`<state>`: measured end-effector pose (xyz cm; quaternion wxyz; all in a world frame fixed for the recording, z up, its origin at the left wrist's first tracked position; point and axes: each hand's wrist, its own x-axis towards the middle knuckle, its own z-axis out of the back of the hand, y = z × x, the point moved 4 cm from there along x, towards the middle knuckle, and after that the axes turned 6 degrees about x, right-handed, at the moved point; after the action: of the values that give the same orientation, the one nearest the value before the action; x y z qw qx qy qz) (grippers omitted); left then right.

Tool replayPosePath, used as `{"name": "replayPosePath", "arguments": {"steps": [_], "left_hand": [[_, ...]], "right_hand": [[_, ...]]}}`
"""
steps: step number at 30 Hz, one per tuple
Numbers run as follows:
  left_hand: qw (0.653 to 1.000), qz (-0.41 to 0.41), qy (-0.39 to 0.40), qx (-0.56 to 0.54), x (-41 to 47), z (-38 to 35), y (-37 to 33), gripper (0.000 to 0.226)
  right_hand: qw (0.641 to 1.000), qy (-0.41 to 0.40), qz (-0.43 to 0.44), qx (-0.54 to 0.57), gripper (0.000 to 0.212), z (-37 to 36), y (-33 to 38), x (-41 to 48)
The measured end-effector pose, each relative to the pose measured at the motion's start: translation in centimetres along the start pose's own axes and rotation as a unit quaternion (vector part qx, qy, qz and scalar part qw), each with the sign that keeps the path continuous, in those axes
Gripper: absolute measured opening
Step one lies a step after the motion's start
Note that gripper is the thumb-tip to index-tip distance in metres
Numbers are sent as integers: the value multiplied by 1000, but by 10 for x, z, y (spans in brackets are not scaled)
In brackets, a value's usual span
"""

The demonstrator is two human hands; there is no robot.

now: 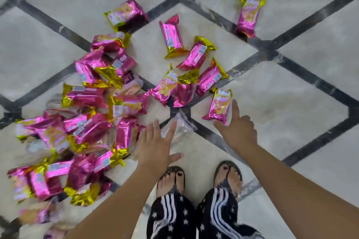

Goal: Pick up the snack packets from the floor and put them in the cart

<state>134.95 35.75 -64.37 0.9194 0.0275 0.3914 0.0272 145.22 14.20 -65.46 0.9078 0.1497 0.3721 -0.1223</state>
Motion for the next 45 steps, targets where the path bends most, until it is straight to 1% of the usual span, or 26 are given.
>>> {"name": "replayPosePath", "arguments": {"steps": [3, 4, 6, 8, 9, 11, 13, 15, 16, 18, 20, 24, 28, 30, 33, 34, 37, 40, 43, 45], "left_hand": [[999, 13, 8, -42, 47, -49, -6, 106], [999, 17, -10, -45, 58, -62, -8, 112], [994, 16, -100, -41, 74, -76, -11, 124], [986, 10, -162, -46, 82, -87, -11, 118], [983, 4, -178, -54, 83, -90, -11, 116], [978, -10, -190, -88, 78, -82, -9, 115], [971, -7, -200, -130, 63, -67, -8, 113], [967, -12, -190, -167, 42, -36, -9, 113], [970, -9, -165, -178, 31, -17, -10, 112], [982, -1, -106, -158, 8, 23, -11, 105], [979, 19, -121, -162, -15, 70, -6, 97], [959, 55, -148, -234, -58, 172, 9, 98], [956, 64, -181, -223, -113, 267, 21, 98], [954, 68, -190, -221, -149, 312, 27, 96], [944, 64, -227, -229, -211, 372, 30, 97], [942, 65, -229, -237, -233, 393, 30, 97], [941, 78, -206, -257, -302, 435, 24, 94], [949, 72, -195, -238, -360, 466, 13, 92], [951, 62, -201, -225, -409, 482, 4, 93], [946, 49, -206, -244, -434, 487, -1, 93]], "right_hand": [[999, -20, -11, 23, 97, -48, -6, 46], [999, -32, -3, 23, 98, -60, -6, 58], [996, -84, 22, 20, 98, -75, -6, 73], [989, -133, 54, 29, 95, -83, -5, 80], [986, -141, 71, 47, 93, -85, -4, 80], [982, -133, 83, 108, 89, -81, -4, 73], [979, -125, 73, 143, 83, -67, -5, 58], [977, -131, 73, 150, 80, -42, -5, 37], [976, -136, 79, 150, 79, -25, -3, 25], [973, -149, 102, 144, 79, 12, 6, 1], [972, -154, 117, 131, 78, 55, 18, -24], [969, -158, 142, 126, 78, 145, 50, -75], [962, -163, 178, 124, 77, 230, 76, -144], [963, -168, 181, 109, 79, 270, 83, -181], [953, -195, 210, 94, 83, 321, 85, -238], [950, -202, 223, 86, 84, 338, 85, -257], [942, -201, 248, 107, 82, 384, 75, -311], [938, -208, 252, 115, 81, 417, 65, -370], [934, -213, 248, 147, 83, 431, 50, -426], [933, -218, 237, 163, 86, 432, 38, -457]]}}
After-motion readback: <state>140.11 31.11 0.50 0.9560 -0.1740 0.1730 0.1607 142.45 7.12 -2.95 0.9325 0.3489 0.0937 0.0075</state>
